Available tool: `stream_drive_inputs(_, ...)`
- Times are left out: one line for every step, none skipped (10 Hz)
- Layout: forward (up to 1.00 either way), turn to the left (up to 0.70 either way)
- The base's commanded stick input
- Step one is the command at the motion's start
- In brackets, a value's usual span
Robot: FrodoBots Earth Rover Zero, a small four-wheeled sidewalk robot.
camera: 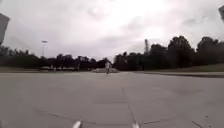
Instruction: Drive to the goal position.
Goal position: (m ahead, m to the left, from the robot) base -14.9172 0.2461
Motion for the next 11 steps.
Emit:
stream_drive_inputs(0.70, 0.00)
stream_drive_inputs(0.70, 0.00)
stream_drive_inputs(0.70, 0.00)
stream_drive_inputs(0.70, 0.00)
stream_drive_inputs(0.70, 0.00)
stream_drive_inputs(0.70, 0.00)
stream_drive_inputs(0.70, 0.00)
stream_drive_inputs(0.70, 0.00)
stream_drive_inputs(0.70, 0.00)
stream_drive_inputs(0.70, 0.00)
stream_drive_inputs(0.70, 0.00)
